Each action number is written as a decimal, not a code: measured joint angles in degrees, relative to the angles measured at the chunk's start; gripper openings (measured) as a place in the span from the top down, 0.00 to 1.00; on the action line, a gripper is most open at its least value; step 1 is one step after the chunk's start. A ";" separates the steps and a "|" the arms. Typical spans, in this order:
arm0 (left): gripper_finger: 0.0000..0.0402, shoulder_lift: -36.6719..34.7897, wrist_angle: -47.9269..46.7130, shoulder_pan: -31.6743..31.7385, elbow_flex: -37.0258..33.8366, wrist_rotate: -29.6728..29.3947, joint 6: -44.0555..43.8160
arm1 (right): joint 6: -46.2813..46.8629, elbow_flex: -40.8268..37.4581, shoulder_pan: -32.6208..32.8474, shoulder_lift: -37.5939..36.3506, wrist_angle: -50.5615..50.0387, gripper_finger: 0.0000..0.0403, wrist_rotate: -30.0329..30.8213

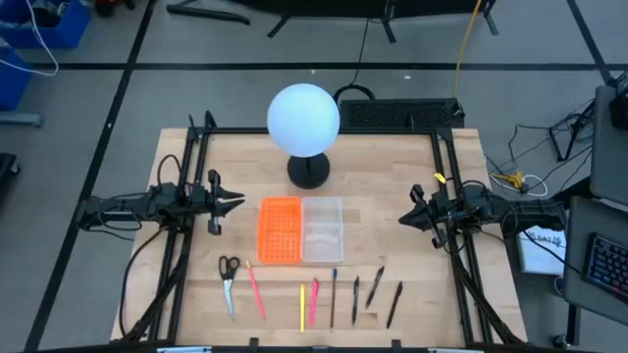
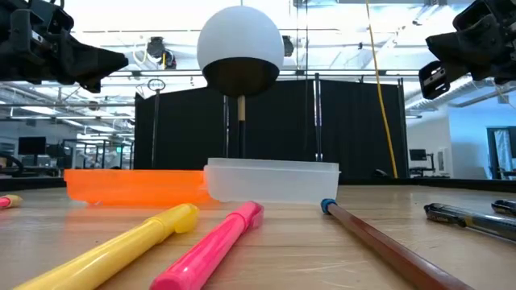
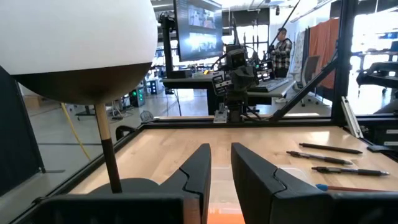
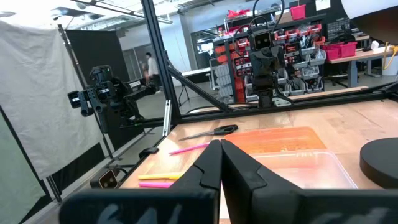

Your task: Pick & place school supplies into a supply box

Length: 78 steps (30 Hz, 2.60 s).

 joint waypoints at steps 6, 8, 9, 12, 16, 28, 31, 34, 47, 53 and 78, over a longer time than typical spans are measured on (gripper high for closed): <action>0.82 0.00 0.00 0.00 0.00 0.00 0.00 | 0.00 -0.01 -0.01 0.01 0.01 1.00 0.00; 0.82 0.00 0.00 0.00 0.00 0.00 0.00 | 0.00 0.00 0.00 0.00 0.01 1.00 -0.01; 0.82 0.00 0.00 0.01 0.00 0.00 0.00 | 0.01 0.00 0.00 0.01 0.01 1.00 0.00; 0.82 -0.02 0.00 -0.01 0.00 0.00 0.00 | 0.01 -0.01 -0.01 -0.01 -0.01 1.00 0.00; 0.82 -0.01 0.00 0.00 0.00 0.00 0.00 | 0.00 0.01 -0.01 0.01 -0.01 1.00 -0.02; 0.82 0.00 0.00 -0.01 0.00 0.00 0.00 | 0.02 -0.01 0.00 0.01 0.00 1.00 -0.01; 0.82 -0.01 0.00 0.01 0.01 0.00 0.00 | -0.01 0.02 -0.01 -0.01 -0.01 1.00 0.00; 0.82 -0.01 0.00 0.00 0.00 0.00 0.00 | -0.01 0.01 -0.01 0.01 0.01 1.00 -0.02; 0.82 -0.02 0.00 0.00 0.02 0.00 0.00 | -0.01 -0.01 -0.01 0.01 -0.01 1.00 -0.01; 0.82 -0.02 0.00 0.01 0.00 0.00 0.00 | 0.01 -0.01 -0.01 -0.01 0.00 1.00 -0.01; 0.82 0.00 0.01 0.01 0.00 0.00 -0.10 | -3.99 -0.01 -0.01 -0.01 0.01 1.00 0.01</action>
